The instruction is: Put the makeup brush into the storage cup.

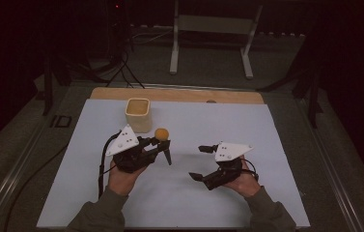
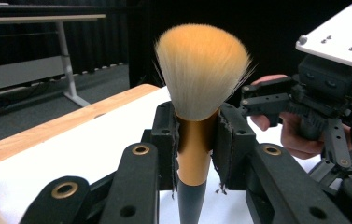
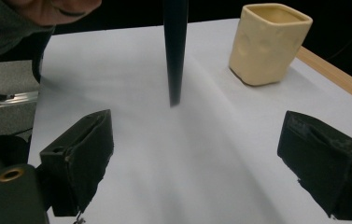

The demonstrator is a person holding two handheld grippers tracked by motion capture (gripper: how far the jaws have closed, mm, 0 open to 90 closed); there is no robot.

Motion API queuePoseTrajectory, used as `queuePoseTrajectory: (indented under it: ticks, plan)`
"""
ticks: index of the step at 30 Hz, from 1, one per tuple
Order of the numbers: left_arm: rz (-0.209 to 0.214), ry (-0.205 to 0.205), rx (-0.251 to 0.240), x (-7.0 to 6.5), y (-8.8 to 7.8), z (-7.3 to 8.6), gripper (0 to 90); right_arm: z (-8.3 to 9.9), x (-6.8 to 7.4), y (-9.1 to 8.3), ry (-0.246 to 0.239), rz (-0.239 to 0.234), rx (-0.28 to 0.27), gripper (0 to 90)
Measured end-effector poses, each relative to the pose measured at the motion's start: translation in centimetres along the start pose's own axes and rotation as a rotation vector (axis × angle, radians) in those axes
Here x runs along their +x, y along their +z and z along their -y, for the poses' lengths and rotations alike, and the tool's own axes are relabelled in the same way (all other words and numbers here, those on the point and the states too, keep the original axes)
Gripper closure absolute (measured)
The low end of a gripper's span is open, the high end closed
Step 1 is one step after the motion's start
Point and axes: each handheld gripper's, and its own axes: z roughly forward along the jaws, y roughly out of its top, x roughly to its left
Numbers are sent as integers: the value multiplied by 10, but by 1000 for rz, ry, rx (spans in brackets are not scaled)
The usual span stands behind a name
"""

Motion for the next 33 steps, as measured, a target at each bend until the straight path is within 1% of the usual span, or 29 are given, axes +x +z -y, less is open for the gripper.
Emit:
queuePoseTrajectory:
  ticks: [16,17,26,31,33]
  plan:
    - [-75,8,-3,14,-8,-7,730,13,-5,-15,47,46,-1,105]
    - [-80,13,-1,16,-9,-7,730,14,-5,-17,49,48,-3,105]
    - [-134,9,-21,27,-16,-11,730,23,-9,-31,84,104,-22,105]
    - [-163,12,-26,33,-20,-14,730,30,-10,-40,95,151,-41,105]
    - [-174,14,-25,36,-21,-15,730,33,-10,-44,100,161,-47,105]
